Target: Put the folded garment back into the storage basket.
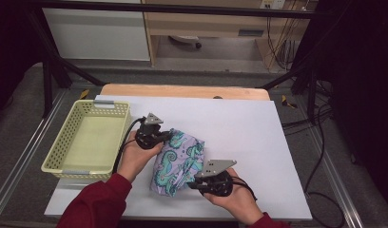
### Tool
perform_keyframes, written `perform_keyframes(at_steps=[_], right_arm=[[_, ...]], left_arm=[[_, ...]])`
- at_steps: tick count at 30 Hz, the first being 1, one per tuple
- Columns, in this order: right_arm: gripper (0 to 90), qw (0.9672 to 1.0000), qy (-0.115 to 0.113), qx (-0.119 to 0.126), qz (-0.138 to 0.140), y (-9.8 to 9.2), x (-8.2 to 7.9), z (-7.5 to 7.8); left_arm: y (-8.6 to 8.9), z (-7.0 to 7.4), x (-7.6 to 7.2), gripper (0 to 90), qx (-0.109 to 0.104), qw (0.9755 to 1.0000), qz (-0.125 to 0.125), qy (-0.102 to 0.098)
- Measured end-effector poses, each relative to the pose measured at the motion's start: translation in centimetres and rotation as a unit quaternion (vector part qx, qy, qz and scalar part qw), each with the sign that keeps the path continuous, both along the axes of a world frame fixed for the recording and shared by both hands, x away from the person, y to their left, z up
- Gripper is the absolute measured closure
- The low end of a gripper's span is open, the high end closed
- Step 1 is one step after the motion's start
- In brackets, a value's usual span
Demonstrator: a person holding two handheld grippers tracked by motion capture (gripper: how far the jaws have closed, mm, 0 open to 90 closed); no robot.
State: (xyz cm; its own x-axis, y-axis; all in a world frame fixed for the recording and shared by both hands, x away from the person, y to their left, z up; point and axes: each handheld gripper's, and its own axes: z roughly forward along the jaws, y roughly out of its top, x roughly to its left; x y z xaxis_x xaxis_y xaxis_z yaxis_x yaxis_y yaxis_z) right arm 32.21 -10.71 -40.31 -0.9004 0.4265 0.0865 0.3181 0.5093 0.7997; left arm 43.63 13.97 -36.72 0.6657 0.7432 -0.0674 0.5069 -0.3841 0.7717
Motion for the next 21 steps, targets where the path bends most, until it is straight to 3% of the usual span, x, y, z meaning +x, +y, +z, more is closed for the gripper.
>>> perform_keyframes(at_steps=[15,21], right_arm=[[80.3,0.9997,-0.01,0.001,0.022,1.4,1.7,3.1],[80.5,0.9996,-0.02,-0.001,0.018,2.3,2.5,3.8]], left_arm=[[1.1,3.6,0.5,84.8,-0.007,0.9998,0.007,-0.016],[1.6,4.7,0.7,84.8,-0.013,0.9997,0.013,-0.015]])
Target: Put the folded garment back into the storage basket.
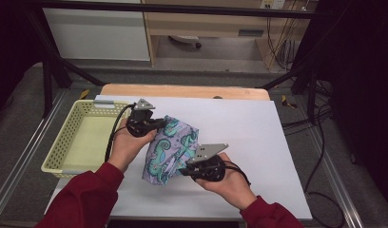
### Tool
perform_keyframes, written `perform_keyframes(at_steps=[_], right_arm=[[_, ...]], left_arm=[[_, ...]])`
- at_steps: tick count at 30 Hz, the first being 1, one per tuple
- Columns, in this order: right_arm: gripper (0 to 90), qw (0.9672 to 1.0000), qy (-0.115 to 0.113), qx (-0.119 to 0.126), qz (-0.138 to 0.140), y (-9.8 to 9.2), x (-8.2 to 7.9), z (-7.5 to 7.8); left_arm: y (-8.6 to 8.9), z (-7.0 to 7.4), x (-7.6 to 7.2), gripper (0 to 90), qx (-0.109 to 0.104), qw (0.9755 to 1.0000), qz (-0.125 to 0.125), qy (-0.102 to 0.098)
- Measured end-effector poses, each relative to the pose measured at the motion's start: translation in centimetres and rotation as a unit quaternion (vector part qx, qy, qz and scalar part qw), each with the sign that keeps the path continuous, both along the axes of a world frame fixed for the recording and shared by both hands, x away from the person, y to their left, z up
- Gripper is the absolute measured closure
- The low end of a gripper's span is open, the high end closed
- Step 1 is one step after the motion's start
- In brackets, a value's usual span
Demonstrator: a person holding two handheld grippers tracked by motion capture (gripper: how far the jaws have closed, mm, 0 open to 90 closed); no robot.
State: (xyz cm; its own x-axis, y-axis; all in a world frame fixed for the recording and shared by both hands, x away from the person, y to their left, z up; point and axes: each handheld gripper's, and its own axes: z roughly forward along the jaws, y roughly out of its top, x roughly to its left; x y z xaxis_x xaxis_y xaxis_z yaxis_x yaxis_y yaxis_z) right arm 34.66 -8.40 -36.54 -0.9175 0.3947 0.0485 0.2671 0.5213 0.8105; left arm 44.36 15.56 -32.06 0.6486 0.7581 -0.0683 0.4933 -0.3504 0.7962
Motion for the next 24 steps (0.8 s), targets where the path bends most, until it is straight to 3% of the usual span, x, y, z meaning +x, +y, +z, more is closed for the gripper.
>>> perform_keyframes(at_steps=[7,14,24], right_arm=[[80.5,0.9999,0.014,-0.004,-0.002,0.6,1.7,0.6],[80.5,0.9996,0.011,-0.023,0.01,1.8,3.1,1.9],[80.5,0.9992,0.001,-0.031,0.023,3.0,3.4,3.1]], left_arm=[[0.5,1.0,1.6,84.8,-0.005,0.9999,0.008,0.008],[0.8,1.9,2.9,84.8,-0.002,0.9999,0.007,0.013],[2.2,2.7,2.8,84.8,-0.016,0.9998,0.011,0.005]])
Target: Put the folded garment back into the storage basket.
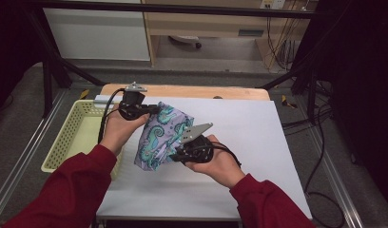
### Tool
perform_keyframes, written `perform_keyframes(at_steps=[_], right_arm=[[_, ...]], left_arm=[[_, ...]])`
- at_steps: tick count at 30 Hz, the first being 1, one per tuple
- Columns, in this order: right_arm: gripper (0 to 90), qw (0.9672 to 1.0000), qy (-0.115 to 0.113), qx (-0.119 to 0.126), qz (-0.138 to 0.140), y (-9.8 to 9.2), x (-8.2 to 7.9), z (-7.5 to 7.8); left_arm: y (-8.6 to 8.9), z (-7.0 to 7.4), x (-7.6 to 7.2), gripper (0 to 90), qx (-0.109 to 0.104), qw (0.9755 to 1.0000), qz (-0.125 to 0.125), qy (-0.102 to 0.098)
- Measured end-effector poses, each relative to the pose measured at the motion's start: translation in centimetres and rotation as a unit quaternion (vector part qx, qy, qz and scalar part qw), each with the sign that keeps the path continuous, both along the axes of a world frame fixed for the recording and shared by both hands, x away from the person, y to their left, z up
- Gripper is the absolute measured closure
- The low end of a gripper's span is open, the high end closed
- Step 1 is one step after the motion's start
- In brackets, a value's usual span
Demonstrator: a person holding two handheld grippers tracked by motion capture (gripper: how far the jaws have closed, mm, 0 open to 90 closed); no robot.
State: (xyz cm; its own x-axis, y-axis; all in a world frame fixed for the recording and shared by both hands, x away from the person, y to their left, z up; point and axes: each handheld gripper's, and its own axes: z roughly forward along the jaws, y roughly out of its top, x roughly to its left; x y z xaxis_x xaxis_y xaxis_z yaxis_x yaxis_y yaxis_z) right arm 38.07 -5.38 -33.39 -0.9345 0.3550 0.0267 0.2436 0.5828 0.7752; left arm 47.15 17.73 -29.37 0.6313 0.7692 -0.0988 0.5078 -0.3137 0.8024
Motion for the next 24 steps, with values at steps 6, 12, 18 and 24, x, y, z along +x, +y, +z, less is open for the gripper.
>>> perform_keyframes(at_steps=[6,12,18,24], right_arm=[[80.5,1.0,-0.008,0.001,-0.001,0.5,-0.7,0.2],[80.5,0.9999,-0.012,0.01,0.005,1.3,-1.7,0.3],[80.5,0.9997,-0.011,0.014,0.015,2.1,-1.7,0.6],[80.5,0.9996,-0.019,0.017,0.011,2.4,-1.8,0.7]], left_arm=[[1.1,0.3,-1.2,84.9,-0.011,0.9997,0.018,-0.007],[1.6,0.5,-2.2,84.8,-0.011,0.9997,0.023,-0.005],[1.7,1.9,-2.4,84.9,-0.002,0.9997,0.018,-0.014],[2.1,2.2,-2.5,84.8,-0.003,0.9995,0.021,-0.022]])
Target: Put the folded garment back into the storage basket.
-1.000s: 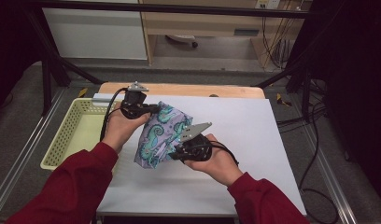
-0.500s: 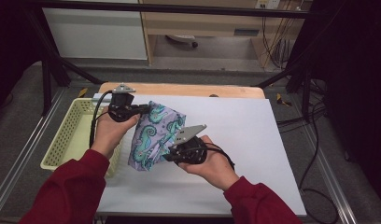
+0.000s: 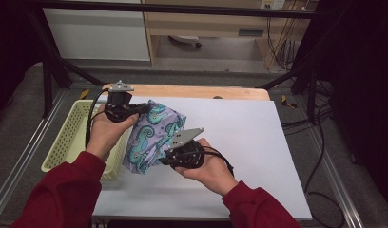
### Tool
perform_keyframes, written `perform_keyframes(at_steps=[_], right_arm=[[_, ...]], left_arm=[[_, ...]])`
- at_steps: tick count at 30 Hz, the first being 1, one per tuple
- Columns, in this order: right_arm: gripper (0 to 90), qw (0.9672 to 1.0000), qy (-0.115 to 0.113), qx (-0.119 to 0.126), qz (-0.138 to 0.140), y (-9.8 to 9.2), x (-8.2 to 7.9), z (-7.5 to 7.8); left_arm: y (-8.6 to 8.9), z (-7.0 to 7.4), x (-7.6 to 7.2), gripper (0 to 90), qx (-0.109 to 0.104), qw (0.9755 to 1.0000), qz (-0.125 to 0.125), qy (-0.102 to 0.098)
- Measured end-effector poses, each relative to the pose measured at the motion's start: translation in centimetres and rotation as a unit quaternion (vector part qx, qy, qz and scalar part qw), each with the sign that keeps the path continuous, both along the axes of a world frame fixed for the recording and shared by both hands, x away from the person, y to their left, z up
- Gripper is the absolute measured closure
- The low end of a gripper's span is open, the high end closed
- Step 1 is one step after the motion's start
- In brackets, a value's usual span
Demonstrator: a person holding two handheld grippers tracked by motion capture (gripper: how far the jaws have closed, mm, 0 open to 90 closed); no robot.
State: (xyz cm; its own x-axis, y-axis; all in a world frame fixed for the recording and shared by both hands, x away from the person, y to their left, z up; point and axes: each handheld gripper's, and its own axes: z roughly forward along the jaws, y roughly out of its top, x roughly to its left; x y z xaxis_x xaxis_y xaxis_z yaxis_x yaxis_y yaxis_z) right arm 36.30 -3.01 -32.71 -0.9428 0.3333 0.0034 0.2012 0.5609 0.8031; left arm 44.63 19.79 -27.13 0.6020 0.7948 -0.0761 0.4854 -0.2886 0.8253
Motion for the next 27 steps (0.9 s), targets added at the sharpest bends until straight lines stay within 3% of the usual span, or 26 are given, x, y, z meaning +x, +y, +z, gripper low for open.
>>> perform_keyframes(at_steps=[9,13,17,27], right_arm=[[80.5,0.9999,0.002,0.011,0.007,0.5,0.1,-0.6],[80.5,0.9998,0.001,0.015,0.013,1.0,0.6,-0.6],[80.5,0.9995,0.004,0.028,0.014,1.5,0.9,-0.2],[80.5,0.9993,-0.009,0.027,0.024,3.8,1.3,1.7]], left_arm=[[0.2,-0.7,0.4,84.9,0.014,0.9999,0.008,-0.003],[0.9,-0.8,0.5,84.9,0.008,0.9998,0.015,-0.004],[2.0,-0.7,0.8,84.9,0.011,0.9997,0.023,-0.006],[4.6,0.4,0.3,84.9,0.002,0.9991,0.041,-0.01]])
